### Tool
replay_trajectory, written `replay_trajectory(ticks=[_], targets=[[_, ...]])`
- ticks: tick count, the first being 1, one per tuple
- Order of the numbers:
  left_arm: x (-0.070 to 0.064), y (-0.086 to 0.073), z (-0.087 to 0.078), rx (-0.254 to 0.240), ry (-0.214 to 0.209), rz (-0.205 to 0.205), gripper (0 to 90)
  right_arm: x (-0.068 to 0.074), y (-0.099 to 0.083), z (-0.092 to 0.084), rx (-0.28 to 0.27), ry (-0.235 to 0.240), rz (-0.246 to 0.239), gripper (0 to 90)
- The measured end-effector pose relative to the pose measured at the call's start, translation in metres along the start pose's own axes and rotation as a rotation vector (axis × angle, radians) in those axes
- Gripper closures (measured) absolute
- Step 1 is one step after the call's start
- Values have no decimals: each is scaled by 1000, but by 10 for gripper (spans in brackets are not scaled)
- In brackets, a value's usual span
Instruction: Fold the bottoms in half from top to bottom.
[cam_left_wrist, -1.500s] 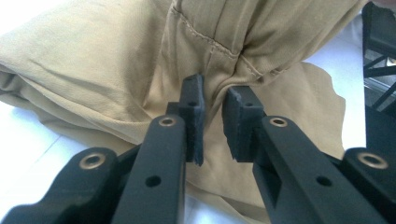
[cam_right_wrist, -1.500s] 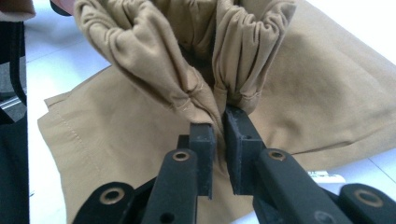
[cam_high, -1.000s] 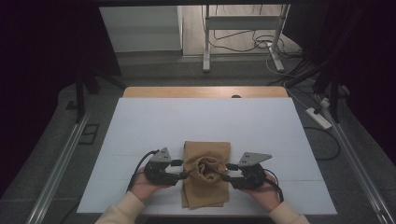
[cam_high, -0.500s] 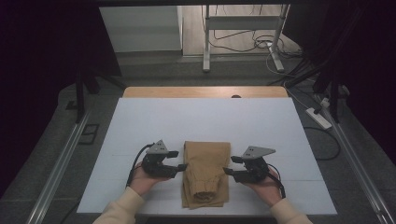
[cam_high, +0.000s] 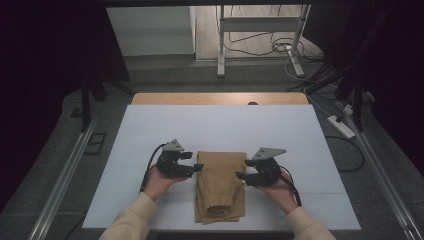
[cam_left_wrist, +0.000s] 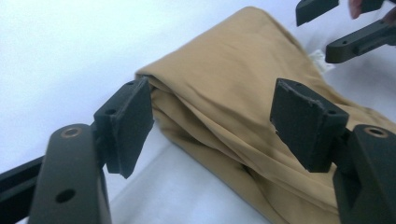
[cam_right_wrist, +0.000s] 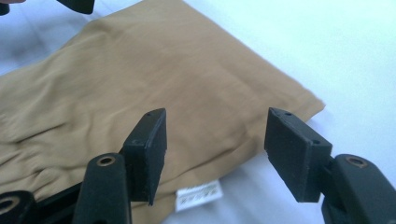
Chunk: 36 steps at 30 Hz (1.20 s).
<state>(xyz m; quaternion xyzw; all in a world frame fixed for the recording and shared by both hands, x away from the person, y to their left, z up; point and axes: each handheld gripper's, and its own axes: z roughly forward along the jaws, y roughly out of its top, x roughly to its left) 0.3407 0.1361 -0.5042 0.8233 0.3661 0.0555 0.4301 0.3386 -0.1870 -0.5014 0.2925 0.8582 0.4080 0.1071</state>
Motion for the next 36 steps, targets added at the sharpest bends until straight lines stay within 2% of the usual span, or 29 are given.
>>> replay_trajectory(ticks=[5,11,16,20,25,30,36], targets=[[7,10,11,12,1,-10,292,-9,8,6,-8,-20,7,392],[16,21,27,40,35,2,292,-24,17,17,-7,-40,30,391],[25,27,33,38,44,-17,294,-34,25,28,-3,-56,43,391],[32,25,37,53,44,-35,294,-40,28,36,10,-59,44,388],[34,23,40,75,35,-36,291,-46,27,43,33,-39,70,362],[36,21,44,108,18,-38,283,-49,24,49,88,-19,83,302],[38,18,47,142,8,-41,266,-51,20,53,122,-13,90,258]])
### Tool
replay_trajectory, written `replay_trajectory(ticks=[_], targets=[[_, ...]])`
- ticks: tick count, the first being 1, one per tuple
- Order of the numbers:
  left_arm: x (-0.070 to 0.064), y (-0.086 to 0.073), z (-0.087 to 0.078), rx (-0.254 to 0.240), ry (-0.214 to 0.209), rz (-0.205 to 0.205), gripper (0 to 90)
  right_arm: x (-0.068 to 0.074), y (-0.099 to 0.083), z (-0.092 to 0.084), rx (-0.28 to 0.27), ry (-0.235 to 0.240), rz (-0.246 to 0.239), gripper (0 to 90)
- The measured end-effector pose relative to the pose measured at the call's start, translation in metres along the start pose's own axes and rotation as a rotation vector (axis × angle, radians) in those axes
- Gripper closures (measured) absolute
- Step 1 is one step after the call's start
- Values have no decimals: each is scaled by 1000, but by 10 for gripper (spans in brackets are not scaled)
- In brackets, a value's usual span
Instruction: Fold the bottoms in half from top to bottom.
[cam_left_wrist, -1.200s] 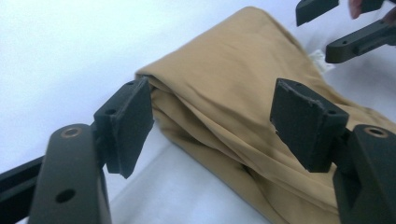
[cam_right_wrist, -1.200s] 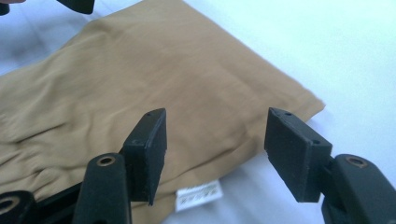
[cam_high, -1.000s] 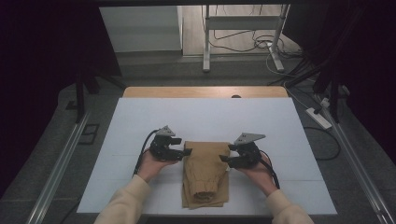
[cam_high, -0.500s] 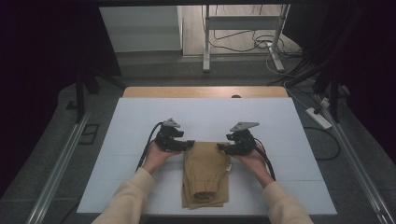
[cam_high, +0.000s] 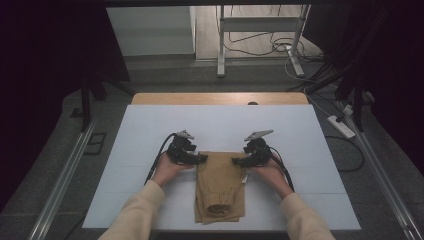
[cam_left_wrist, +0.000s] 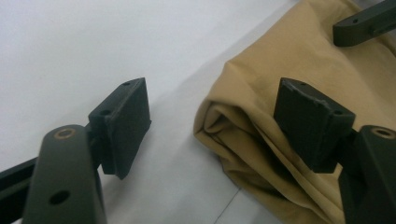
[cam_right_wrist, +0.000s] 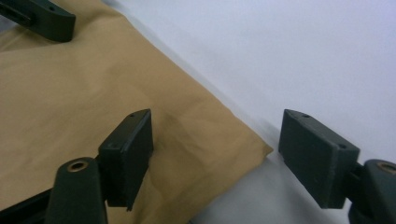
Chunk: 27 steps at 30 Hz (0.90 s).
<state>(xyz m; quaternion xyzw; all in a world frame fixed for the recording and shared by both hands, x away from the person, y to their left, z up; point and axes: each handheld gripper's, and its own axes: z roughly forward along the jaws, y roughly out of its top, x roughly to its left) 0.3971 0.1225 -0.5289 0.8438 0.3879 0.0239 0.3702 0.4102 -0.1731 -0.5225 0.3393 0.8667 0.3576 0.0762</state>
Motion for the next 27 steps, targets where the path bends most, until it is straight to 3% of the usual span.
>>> replay_trajectory(ticks=[10,13,17,22,27], targets=[[4,-4,3,20,-34,-13,259,5,-1,1,21,9,-14,263],[3,-5,3,19,-55,-3,319,8,0,1,24,5,-25,288],[1,-5,5,26,-94,12,476,9,-1,0,26,17,-32,369],[-1,-5,4,34,-98,32,607,11,-1,0,26,69,-42,587],[-5,-5,3,29,-93,57,709,18,1,0,28,73,-81,736]])
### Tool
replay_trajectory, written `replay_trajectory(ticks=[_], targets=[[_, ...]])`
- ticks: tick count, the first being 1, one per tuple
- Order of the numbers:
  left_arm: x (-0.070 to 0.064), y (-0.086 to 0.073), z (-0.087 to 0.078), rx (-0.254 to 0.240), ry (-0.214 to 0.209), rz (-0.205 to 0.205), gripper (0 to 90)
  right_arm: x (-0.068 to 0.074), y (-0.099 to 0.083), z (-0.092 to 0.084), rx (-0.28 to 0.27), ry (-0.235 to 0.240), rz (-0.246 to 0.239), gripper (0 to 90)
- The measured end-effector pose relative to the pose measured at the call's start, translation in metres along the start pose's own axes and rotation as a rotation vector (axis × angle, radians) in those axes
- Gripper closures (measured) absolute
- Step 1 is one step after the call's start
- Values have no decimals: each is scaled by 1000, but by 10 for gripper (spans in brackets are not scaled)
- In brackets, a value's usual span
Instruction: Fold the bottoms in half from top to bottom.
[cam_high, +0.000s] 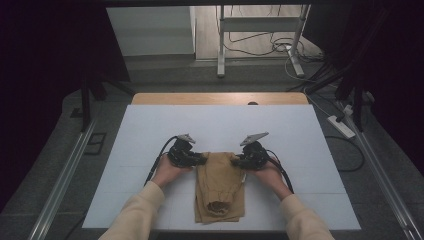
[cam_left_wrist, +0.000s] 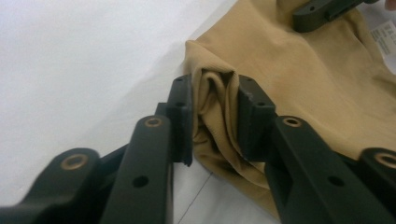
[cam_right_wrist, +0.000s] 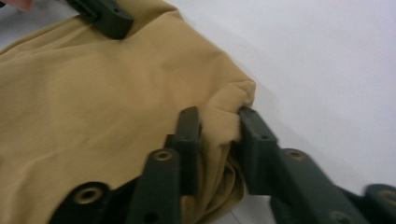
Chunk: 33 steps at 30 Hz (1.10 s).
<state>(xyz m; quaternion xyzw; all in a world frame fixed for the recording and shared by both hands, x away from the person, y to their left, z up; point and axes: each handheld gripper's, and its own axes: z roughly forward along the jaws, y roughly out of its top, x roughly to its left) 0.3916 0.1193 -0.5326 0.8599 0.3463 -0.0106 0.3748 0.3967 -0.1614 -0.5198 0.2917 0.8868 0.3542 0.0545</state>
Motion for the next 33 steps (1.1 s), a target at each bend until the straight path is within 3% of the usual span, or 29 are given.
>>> replay_trajectory(ticks=[5,24,33], targets=[[-3,1,-2,0,16,17,724,4,1,0,-5,-19,-35,762],[-3,9,-13,-78,41,33,730,4,8,-12,-92,-59,-45,773],[1,28,-13,-101,59,47,729,-5,15,-21,-132,-95,-40,774]])
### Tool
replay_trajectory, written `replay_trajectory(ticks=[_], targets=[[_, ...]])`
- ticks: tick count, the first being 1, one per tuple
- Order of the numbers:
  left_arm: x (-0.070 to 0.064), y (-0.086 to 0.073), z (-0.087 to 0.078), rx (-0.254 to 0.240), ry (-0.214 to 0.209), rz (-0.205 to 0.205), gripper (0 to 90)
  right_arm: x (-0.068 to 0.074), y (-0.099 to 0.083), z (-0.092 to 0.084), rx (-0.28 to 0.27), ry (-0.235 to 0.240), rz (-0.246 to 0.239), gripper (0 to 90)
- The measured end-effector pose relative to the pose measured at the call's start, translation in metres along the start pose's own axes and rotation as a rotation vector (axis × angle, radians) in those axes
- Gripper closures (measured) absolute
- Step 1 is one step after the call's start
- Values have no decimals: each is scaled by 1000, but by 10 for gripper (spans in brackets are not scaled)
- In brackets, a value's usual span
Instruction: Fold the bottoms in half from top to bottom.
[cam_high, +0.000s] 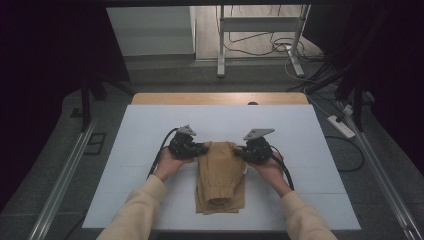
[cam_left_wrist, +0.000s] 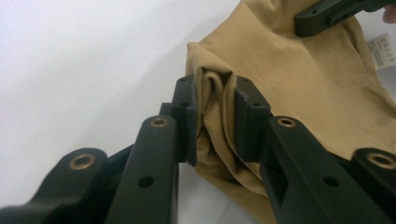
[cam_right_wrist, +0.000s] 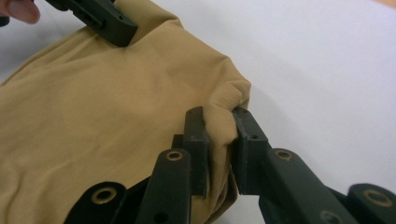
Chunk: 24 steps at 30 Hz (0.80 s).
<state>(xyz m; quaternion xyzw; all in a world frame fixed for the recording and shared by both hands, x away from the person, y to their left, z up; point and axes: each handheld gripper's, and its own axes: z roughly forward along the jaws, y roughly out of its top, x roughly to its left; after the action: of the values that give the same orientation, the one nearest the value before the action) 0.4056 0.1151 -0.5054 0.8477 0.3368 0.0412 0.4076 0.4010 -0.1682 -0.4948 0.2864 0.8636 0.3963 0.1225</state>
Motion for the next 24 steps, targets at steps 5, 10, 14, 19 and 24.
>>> replay_trajectory(ticks=[5,10,14,19,24], targets=[[3,13,1,-3,15,17,729,-8,5,-2,-15,-27,0,774],[5,23,2,-14,31,25,729,-16,13,-3,-15,-57,-1,774],[9,28,3,-17,33,22,728,-21,18,-3,-14,-71,0,773],[11,30,5,-14,34,24,727,-25,18,0,-18,-66,12,774],[16,33,7,-12,45,26,727,-28,20,3,-14,-77,13,774]])
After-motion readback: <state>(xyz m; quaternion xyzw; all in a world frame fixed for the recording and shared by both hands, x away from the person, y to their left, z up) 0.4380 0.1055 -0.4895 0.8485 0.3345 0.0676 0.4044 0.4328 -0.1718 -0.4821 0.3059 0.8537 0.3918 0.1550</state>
